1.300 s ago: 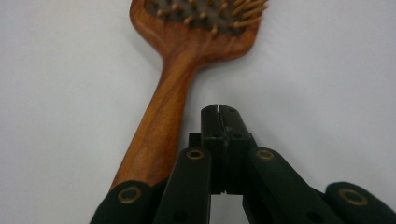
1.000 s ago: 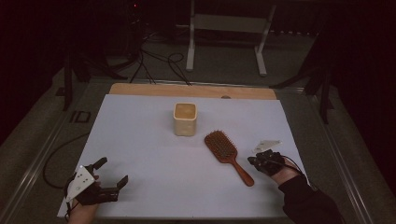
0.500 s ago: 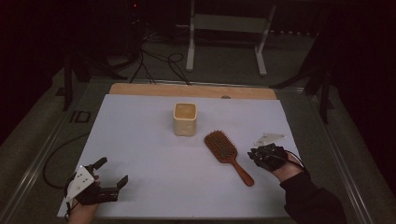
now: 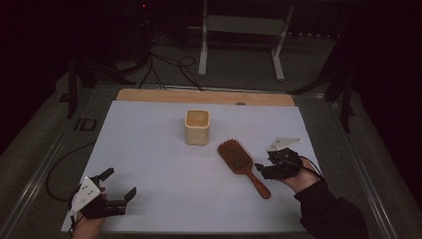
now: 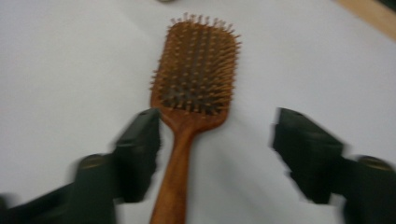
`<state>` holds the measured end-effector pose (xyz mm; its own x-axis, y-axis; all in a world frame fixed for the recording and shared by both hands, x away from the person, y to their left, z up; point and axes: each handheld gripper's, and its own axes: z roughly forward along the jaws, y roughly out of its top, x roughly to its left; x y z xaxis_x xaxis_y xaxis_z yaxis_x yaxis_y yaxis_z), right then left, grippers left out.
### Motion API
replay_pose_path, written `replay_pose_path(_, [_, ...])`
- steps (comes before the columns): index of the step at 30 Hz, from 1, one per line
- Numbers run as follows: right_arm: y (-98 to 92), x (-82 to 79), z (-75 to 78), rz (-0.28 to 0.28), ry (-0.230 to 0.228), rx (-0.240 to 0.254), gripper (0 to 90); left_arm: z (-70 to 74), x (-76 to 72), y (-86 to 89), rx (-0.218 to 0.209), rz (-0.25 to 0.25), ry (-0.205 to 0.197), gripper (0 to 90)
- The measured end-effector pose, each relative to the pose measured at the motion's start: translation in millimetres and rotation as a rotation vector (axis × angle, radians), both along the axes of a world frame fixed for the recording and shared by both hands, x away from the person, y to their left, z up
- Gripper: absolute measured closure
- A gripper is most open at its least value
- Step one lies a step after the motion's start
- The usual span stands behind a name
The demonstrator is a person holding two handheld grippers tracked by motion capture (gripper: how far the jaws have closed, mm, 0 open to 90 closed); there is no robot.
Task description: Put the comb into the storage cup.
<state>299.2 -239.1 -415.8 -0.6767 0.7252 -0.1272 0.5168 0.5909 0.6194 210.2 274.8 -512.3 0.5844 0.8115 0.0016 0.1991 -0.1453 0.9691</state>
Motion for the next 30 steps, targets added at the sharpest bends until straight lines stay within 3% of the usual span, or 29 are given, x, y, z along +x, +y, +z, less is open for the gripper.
replay_pose_path(3, [7.0, 4.8, -2.3, 0.001, 0.050, 0.004, 15.9, -0.1, -0.2, -0.3, 0.000, 0.001, 0.001, 0.2])
replay_pose_path(5, [11.8, 5.2, -5.3, -0.003, 0.038, -0.019, 14.9, 0.2, -0.3, -0.2, 0.001, 0.000, -0.002, 0.2])
replay_pose_path(6, [13.8, 4.3, -6.9, -0.003, 0.031, -0.027, 23.0, 0.1, -0.4, -0.4, 0.000, 0.001, 0.000, 0.2])
replay_pose_path(7, [15.9, 5.4, -8.4, 0.001, 0.056, -0.032, 22.0, 0.0, -0.4, -0.4, 0.000, 0.001, 0.000, 0.2])
replay_pose_path(8, [18.4, 5.2, -10.3, -0.001, 0.059, -0.032, 14.9, -0.1, -0.3, -0.3, 0.001, 0.001, 0.001, 0.2])
replay_pose_path(11, [26.0, 3.8, -16.3, -0.011, 0.047, -0.059, 7.7, 0.1, -0.3, -0.3, 0.000, 0.000, 0.000, 0.2])
replay_pose_path(15, [29.9, 4.3, -19.9, -0.022, 0.084, -0.046, 7.7, 0.1, -0.3, -0.4, 0.000, 0.000, 0.001, 0.2])
replay_pose_path(23, [34.7, 7.2, -31.7, -0.041, 0.085, -0.068, 8.2, 0.1, -0.5, -0.4, 0.001, 0.001, 0.002, 0.2])
replay_pose_path(30, [38.5, 10.9, -42.0, -0.062, 0.119, -0.087, 8.2, 0.3, -0.6, -0.4, 0.001, 0.001, 0.004, 0.1])
